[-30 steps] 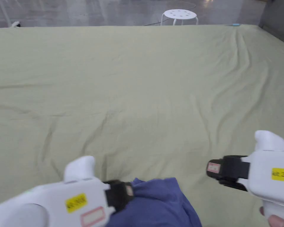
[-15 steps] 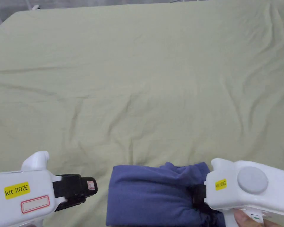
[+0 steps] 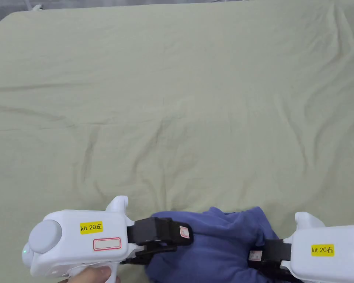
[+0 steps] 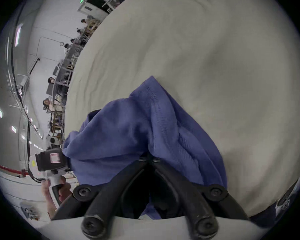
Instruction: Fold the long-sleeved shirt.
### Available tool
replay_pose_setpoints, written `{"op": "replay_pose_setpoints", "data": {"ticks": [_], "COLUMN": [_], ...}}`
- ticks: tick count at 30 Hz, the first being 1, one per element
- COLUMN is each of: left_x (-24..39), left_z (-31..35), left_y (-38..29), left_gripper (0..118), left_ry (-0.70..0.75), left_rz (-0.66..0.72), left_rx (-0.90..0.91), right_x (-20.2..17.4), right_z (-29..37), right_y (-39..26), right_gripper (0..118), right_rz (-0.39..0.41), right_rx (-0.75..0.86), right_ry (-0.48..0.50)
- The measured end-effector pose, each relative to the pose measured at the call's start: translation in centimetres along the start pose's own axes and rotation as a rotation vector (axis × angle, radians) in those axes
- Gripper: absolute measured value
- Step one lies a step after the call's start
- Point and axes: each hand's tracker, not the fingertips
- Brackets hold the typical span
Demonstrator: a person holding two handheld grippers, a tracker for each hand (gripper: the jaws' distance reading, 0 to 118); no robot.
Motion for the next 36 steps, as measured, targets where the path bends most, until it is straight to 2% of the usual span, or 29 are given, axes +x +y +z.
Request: {"op": "replay_pose_setpoints", "data": {"ticks": [1,4,8,11,14,19,24,26,28,29,30,31,32,33,36], "left_x": [0.6,0.9,1.4,1.3,0.5,-1.9,-7.1,-10.0,-12.0,-12.7,-13.3,-13.6,-13.8,-16.0,-14.1], "left_z": [-0.3,-0.6,2.2,6.2,12.1,24.6,35.2,37.4,38.2,38.0,37.7,37.5,37.3,38.6,38.8], "left_y": [-0.4,-0.6,-0.4,0.3,0.8,1.6,2.7,3.3,3.6,3.4,3.2,3.0,2.9,3.8,3.6], "left_gripper": [20,20,20,19,19,19,19,19,21,27,41,79,107,118,116], "left_ry": [0.0,0.042,0.012,0.026,0.093,0.365,0.787,0.853,0.992,1.085,1.162,1.194,1.21,1.207,1.2], "left_rz": [0.011,-0.014,0.004,-0.03,-0.023,-0.064,-0.037,0.009,-0.035,-0.053,-0.058,-0.059,-0.046,-0.042,-0.077], "left_rx": [-0.008,-0.03,-0.001,0.008,0.04,0.091,0.148,0.173,0.157,0.18,0.196,0.207,0.202,0.207,0.314], "right_x": [-0.3,-2.4,-5.8,-10.0,-16.6,-28.0,-38.2,-40.6,-42.1,-42.4,-42.5,-42.5,-42.3,-42.2,-41.4], "right_z": [0.1,0.2,1.3,1.5,0.1,-3.9,-5.7,-6.1,-6.2,-6.2,-6.1,-6.1,-5.9,-5.9,-4.8], "right_y": [0.0,-0.3,-1.2,-2.2,-3.8,-7.3,-11.4,-12.4,-13.1,-13.3,-13.4,-13.4,-13.4,-13.3,-12.9], "right_gripper": [0,0,0,0,0,0,0,0,0,0,0,0,0,0,0], "right_rz": [0.008,0.092,0.124,0.131,0.227,0.316,0.422,0.456,0.478,0.474,0.474,0.475,0.48,0.485,0.482], "right_rx": [0.006,0.025,0.108,0.116,0.089,0.023,-0.042,-0.06,-0.066,-0.067,-0.066,-0.064,-0.062,-0.061,-0.043], "right_ry": [-0.013,-0.109,-0.186,-0.154,-0.097,0.037,0.17,0.204,0.218,0.216,0.216,0.214,0.207,0.201,0.197]}}
